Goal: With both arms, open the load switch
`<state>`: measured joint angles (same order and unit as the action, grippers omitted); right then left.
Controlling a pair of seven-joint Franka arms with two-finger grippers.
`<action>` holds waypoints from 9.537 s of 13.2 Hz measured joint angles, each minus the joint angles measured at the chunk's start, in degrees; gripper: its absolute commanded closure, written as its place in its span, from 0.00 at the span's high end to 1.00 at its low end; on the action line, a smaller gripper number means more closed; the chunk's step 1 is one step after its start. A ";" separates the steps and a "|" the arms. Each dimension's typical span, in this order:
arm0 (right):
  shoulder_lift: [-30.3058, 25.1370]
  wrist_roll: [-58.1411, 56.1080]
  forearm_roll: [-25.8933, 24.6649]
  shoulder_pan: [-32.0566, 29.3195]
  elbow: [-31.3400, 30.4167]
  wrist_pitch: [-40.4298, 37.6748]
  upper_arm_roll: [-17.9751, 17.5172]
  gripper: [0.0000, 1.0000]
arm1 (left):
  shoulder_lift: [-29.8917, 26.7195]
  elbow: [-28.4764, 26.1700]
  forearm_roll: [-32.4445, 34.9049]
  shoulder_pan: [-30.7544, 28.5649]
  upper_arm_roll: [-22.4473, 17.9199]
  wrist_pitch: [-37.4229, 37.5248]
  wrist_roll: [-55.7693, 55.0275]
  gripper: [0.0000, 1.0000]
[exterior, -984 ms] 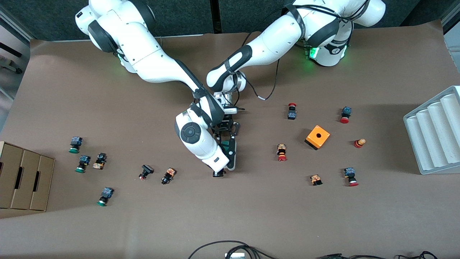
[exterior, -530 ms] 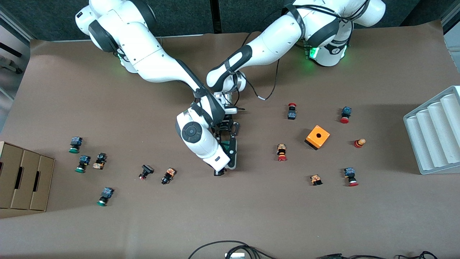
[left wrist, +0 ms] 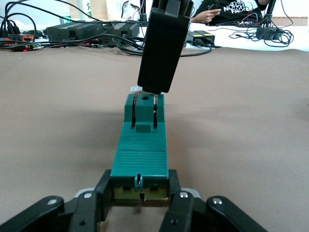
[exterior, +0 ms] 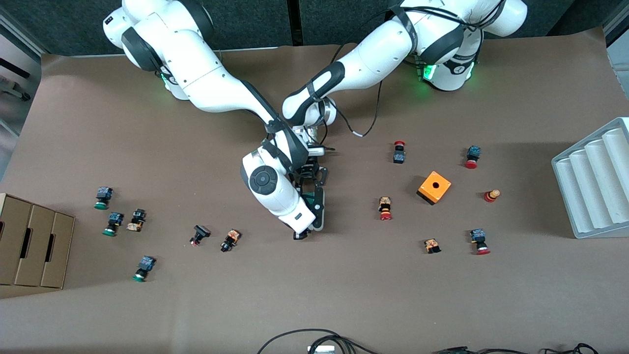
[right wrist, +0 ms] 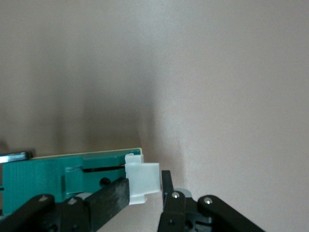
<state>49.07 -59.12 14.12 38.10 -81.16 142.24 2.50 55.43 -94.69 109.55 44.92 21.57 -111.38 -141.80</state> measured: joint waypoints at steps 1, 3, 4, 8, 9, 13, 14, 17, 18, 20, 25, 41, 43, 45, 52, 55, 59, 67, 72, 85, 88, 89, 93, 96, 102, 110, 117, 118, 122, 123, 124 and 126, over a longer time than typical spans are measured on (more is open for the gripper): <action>0.00 0.00 0.00 0.02 0.00 -0.04 0.00 0.33 | 0.00 0.00 0.00 0.00 0.00 0.00 0.00 0.08; -0.02 -0.02 -0.15 0.03 0.00 -0.05 0.01 0.30 | 0.00 0.00 0.00 0.00 -0.01 0.00 0.00 0.08; -0.04 -0.02 -0.57 0.06 0.02 -0.03 0.02 0.30 | 0.00 0.00 0.01 0.01 -0.01 0.00 0.00 0.08; -0.09 -0.02 -0.96 0.08 0.05 -0.08 0.06 0.30 | 0.00 -0.01 0.03 0.02 -0.02 0.00 0.00 0.08; -0.13 -0.02 -0.97 0.09 0.05 -0.13 0.06 0.30 | 0.00 -0.01 0.03 0.02 -0.02 0.00 0.00 0.08; -0.47 -0.03 -0.99 0.10 0.10 -0.84 0.06 0.30 | 0.00 -0.01 0.04 0.02 -0.02 0.00 0.00 0.08; -0.65 -0.03 -1.00 0.10 0.12 -1.22 0.06 0.30 | 0.00 -0.01 0.04 0.02 -0.02 0.00 0.00 0.08; -1.16 -0.03 -1.02 0.10 0.12 -2.12 0.07 0.30 | 0.00 -0.01 0.04 0.02 -0.03 0.00 0.00 0.08; -1.23 -0.03 -1.03 0.10 0.12 -2.24 0.07 0.30 | 0.00 -0.01 0.04 0.02 -0.03 0.00 0.00 0.08; -1.38 -0.03 -1.04 0.10 0.12 -2.53 0.08 0.30 | 0.00 -0.01 0.04 0.02 -0.03 0.00 0.00 0.08; -1.82 -0.03 -1.07 0.10 0.12 -3.41 0.12 0.30 | 0.00 -0.01 0.04 0.02 -0.03 0.00 0.00 0.08; -2.64 -0.03 -1.07 0.14 0.12 -4.86 0.12 0.30 | 0.00 -0.01 0.04 0.02 -0.03 0.00 0.00 0.08; -2.67 -0.03 -1.08 0.14 0.09 -4.87 0.12 0.30 | 0.00 -0.01 0.04 0.02 -0.03 0.00 0.00 0.08; -2.69 -0.03 -1.08 0.14 0.07 -4.88 0.11 0.30 | 0.00 -0.01 0.04 0.02 -0.03 0.00 0.00 0.08; -3.16 0.72 -1.36 0.31 -0.09 -5.63 0.12 0.30 | 0.00 -0.02 0.04 0.02 -0.03 0.00 0.00 0.08; -3.19 0.73 -1.54 0.41 -0.08 -5.69 0.13 0.30 | 0.00 -0.02 0.04 0.02 -0.03 0.00 -0.01 0.08; -3.21 1.26 -1.54 1.16 -0.50 -7.36 -0.16 0.30 | 0.00 -0.02 0.04 0.02 -0.03 0.00 0.00 0.08; -4.74 1.55 -1.54 1.60 -1.07 -9.42 0.07 0.30 | 0.00 -0.01 0.05 0.03 -0.03 0.00 0.00 0.08; -5.56 1.58 -1.54 1.60 -1.58 -10.14 0.07 0.30 | 0.00 -0.02 0.05 0.03 -0.04 0.00 0.00 0.08; -5.78 4.81 -1.54 1.74 -1.93 -10.18 -0.04 0.29 | 0.00 -0.02 0.05 0.03 -0.04 0.00 0.00 0.08; -6.23 5.29 -1.54 1.86 -2.58 -10.18 -0.07 0.29 | 0.00 -0.02 0.05 0.03 -0.04 0.00 0.00 0.08; -6.32 5.38 -1.54 1.86 -2.73 -10.18 -0.07 0.29 | 0.00 -0.02 0.05 0.03 -0.04 0.00 0.00 0.08; -6.59 5.66 -1.54 1.88 -3.16 -10.18 -0.18 0.29 | 0.00 -0.02 0.06 0.03 -0.04 0.00 0.00 0.08; -7.10 5.95 -1.54 1.98 -3.93 -10.18 -0.28 0.29 | 0.00 -0.02 0.06 0.03 -0.04 0.00 0.00 0.08; -7.59 6.07 -1.54 2.07 -4.81 -10.20 -0.46 0.29 | 0.00 -0.02 0.06 0.03 -0.04 0.00 0.00 0.08; -8.69 6.53 -1.56 2.08 -6.89 -10.21 -0.62 0.29 | 0.00 -0.02 0.07 0.03 -0.04 0.00 0.00 0.08; -8.93 10.44 -3.75 3.08 -8.13 -10.22 -0.71 0.29 | 0.00 -0.02 0.07 0.03 -0.04 0.00 0.00 0.08; -8.94 10.54 -3.88 3.18 -8.27 -10.22 -0.71 0.30 | 0.00 -0.02 0.07 0.03 -0.05 0.00 0.00 0.08; -8.93 11.00 -4.08 3.33 -8.43 -10.22 -0.69 0.29 | 0.00 -0.02 0.07 0.03 -0.05 0.00 0.00 0.08; -8.91 11.27 -4.24 3.45 -8.47 -10.21 -0.69 0.30 | 0.00 -0.02 0.07 0.03 -0.05 0.00 0.00 0.08; -8.86 11.80 -4.39 3.56 -8.56 -10.16 -0.69 0.30 | 0.00 -0.02 0.07 0.03 -0.05 0.00 0.00 0.08; -8.71 13.17 -5.43 3.82 -8.62 -9.93 -0.70 0.30 | 0.00 -0.02 0.07 0.03 -0.05 0.00 0.00 0.08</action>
<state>40.37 -45.95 8.70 41.92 -89.78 132.31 1.79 55.43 -94.70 109.62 44.95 21.52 -111.38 -141.80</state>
